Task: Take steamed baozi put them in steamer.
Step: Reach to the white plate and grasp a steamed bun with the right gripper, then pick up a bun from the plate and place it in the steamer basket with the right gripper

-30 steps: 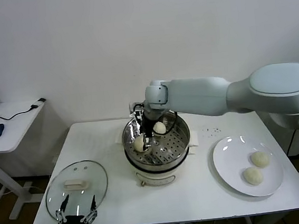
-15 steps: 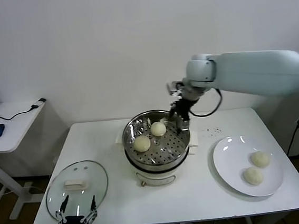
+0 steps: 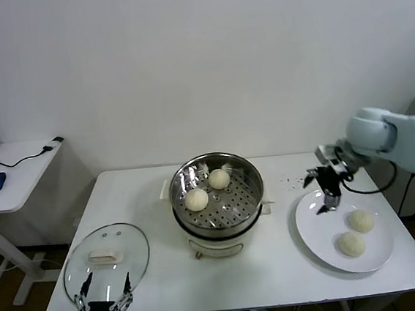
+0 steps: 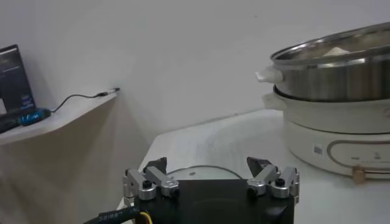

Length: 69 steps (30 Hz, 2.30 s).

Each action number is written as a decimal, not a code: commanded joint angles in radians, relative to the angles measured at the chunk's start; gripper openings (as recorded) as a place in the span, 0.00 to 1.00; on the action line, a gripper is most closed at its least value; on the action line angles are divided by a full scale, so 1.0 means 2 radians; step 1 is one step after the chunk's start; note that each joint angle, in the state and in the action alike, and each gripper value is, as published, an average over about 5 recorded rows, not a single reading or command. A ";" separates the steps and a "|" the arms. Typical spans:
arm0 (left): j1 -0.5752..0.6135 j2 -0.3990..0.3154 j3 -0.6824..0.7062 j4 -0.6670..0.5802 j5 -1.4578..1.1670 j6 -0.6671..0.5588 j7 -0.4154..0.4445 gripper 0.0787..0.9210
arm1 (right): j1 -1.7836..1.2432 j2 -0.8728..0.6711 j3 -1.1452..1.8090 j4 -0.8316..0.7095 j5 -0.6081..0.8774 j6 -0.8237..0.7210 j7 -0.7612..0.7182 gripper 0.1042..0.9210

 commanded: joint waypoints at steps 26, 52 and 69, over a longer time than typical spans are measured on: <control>-0.002 -0.007 -0.002 0.010 0.013 0.003 0.000 0.88 | -0.222 0.017 0.140 -0.083 -0.132 0.012 0.006 0.88; -0.010 -0.007 0.001 0.010 0.019 0.012 0.000 0.88 | -0.123 0.028 0.095 -0.092 -0.128 0.096 -0.022 0.57; -0.008 -0.007 0.007 0.006 0.029 0.018 0.000 0.88 | 0.210 0.279 -0.012 -0.119 -0.200 0.440 -0.069 0.55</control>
